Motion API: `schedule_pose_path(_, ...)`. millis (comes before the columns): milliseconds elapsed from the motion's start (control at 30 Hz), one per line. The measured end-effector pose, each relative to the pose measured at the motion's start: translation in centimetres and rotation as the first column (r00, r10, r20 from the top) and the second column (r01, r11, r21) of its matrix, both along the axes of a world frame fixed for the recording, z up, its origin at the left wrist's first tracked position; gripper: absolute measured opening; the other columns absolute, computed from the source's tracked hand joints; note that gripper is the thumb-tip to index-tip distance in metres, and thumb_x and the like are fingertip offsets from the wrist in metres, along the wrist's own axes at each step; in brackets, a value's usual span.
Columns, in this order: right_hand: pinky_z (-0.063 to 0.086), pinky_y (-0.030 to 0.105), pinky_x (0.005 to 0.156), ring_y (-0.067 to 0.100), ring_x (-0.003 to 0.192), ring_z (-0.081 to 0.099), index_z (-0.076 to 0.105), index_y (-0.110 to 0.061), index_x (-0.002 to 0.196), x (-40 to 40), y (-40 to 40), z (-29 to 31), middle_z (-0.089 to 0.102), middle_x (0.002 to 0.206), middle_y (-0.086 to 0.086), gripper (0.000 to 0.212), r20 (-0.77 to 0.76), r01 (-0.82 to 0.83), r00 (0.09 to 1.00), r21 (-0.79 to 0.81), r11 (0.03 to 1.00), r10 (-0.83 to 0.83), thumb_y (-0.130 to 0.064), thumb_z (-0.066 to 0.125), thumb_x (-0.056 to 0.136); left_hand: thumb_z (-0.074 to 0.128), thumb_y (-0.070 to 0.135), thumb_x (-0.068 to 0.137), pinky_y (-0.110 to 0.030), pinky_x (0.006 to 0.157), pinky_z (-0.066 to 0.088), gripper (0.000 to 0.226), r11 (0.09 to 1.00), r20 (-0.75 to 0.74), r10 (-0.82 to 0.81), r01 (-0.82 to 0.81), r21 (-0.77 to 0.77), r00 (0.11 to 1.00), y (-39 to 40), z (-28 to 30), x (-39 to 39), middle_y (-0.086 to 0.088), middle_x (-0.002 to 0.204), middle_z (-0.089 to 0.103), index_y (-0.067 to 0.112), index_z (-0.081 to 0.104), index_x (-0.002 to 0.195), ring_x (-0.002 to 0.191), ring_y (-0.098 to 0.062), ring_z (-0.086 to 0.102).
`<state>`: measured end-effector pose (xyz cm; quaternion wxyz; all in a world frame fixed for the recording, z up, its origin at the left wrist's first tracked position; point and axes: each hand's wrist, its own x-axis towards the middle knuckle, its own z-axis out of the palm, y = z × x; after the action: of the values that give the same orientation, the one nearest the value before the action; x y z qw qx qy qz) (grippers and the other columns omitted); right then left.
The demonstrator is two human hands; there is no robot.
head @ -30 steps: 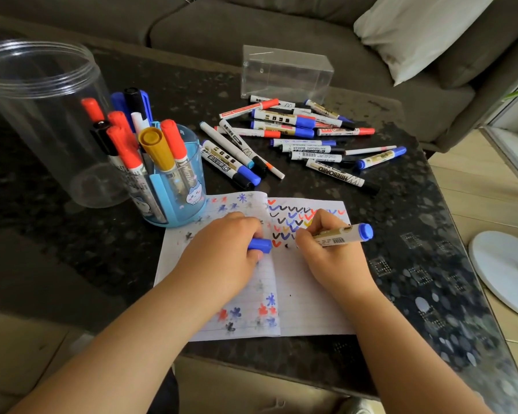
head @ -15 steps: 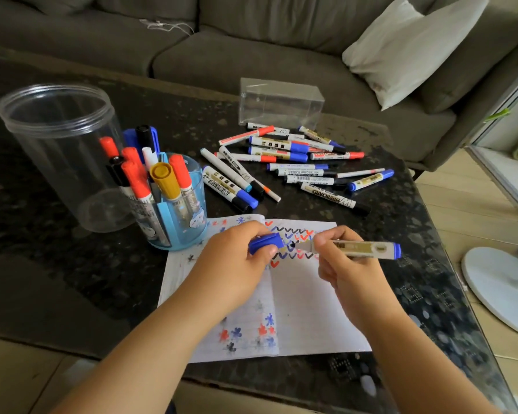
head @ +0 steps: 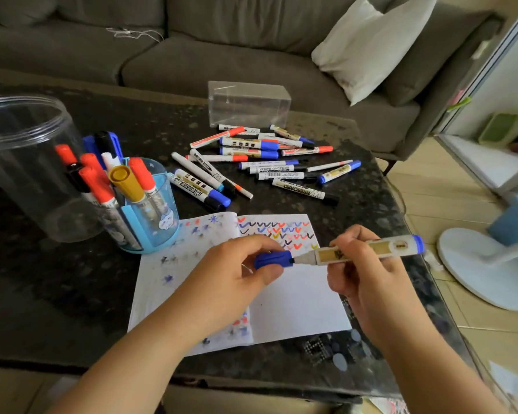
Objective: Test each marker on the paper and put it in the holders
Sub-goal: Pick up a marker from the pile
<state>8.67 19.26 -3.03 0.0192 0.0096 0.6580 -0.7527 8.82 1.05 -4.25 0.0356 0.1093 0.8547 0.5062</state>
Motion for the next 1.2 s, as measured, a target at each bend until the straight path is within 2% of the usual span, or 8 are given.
schedule_pose_path(167,0.013,0.035,0.053,0.027,0.055,0.013,0.040,-0.011,0.066,-0.3,0.6,-0.1,0.036,0.046,0.003,0.017,-0.009,0.003,1.000,-0.082,0.997,-0.004,-0.018,0.052,0.076,0.064,0.028,0.084,-0.016,0.080,0.048,0.022,0.998,0.025,-0.050,0.049,0.034,0.998,0.4,-0.3,0.0,0.024,0.093,0.065,0.049,0.060,0.087,0.089,0.001,0.061)
schedule_pose_path(333,0.022,0.022,0.046,0.007,0.042,0.029,0.052,-0.013,0.066,-0.3,0.8,-0.8,0.039,0.045,-0.008,0.019,-0.034,-0.044,0.998,0.077,0.996,0.046,-0.025,0.060,0.079,0.063,0.025,0.085,-0.004,0.072,0.042,0.021,0.997,0.029,-0.070,0.069,0.038,0.997,1.3,-0.4,0.0,0.032,0.081,0.063,0.045,0.058,0.090,0.082,0.009,0.060)
schedule_pose_path(467,0.028,0.023,0.049,0.007,0.045,0.031,0.067,-0.016,0.074,-0.1,1.1,-0.8,0.042,0.046,-0.009,0.023,-0.005,-0.075,0.997,0.140,0.987,0.076,-0.039,0.068,0.073,0.059,0.035,0.087,-0.018,0.069,0.047,0.010,0.996,0.023,-0.040,0.042,-0.076,0.999,2.1,-0.6,-0.1,0.019,0.070,0.060,0.045,0.056,0.088,0.072,-0.001,0.058)
schedule_pose_path(600,0.020,0.028,0.049,0.010,0.046,0.023,0.069,-0.005,0.083,-0.2,2.1,-0.4,0.031,0.047,-0.005,0.046,0.031,0.001,1.000,0.024,1.000,-0.002,-0.050,0.067,0.071,0.052,0.041,0.088,-0.029,0.069,0.049,0.004,0.993,-0.039,-0.067,0.063,-0.104,0.997,2.3,-0.6,0.3,0.010,0.076,0.062,0.042,0.056,0.090,0.070,-0.006,0.057)
schedule_pose_path(767,0.017,0.032,0.049,0.013,0.043,0.023,0.056,-0.003,0.073,-0.1,2.5,-0.5,0.031,0.046,0.001,0.037,0.016,0.153,0.988,-0.013,0.988,-0.153,-0.039,0.061,0.084,0.026,0.054,0.080,-0.020,0.070,0.040,0.055,0.967,-0.122,-0.140,0.109,-0.228,0.983,2.9,-0.7,0.7,0.004,0.094,0.062,0.018,0.055,0.110,0.085,-0.004,0.049)
schedule_pose_path(967,0.014,0.030,0.047,0.012,0.043,0.010,0.029,-0.016,0.064,0.2,1.1,-1.1,0.020,0.042,-0.003,0.035,0.087,0.202,0.979,-0.249,0.947,-0.186,-0.013,0.043,0.096,0.033,0.059,0.092,-0.030,0.065,0.040,0.054,0.959,-0.265,-0.144,0.068,-0.275,0.954,3.0,-1.1,0.5,-0.002,0.085,0.062,0.011,0.057,0.099,0.080,-0.012,0.048)
schedule_pose_path(1133,0.016,0.025,0.046,0.011,0.043,0.010,0.034,-0.017,0.063,0.8,0.8,-1.4,0.018,0.038,-0.005,0.034,0.213,0.216,0.965,-0.322,0.922,-0.152,-0.019,0.043,0.096,0.025,0.059,0.081,-0.041,0.065,0.048,0.058,0.941,-0.294,-0.166,0.062,-0.332,0.941,2.9,-0.6,1.3,-0.001,0.088,0.064,0.012,0.057,0.096,0.076,-0.016,0.057)
schedule_pose_path(1200,0.017,0.024,0.046,0.010,0.042,0.012,0.037,-0.017,0.064,0.9,0.7,-1.5,0.018,0.039,-0.005,0.033,0.229,0.220,0.961,-0.313,0.924,-0.151,-0.021,0.044,0.096,0.029,0.060,0.084,-0.037,0.069,0.047,0.054,0.949,-0.282,-0.170,0.080,-0.303,0.944,2.8,-0.6,1.4,0.002,0.090,0.063,0.015,0.056,0.097,0.080,-0.013,0.058)
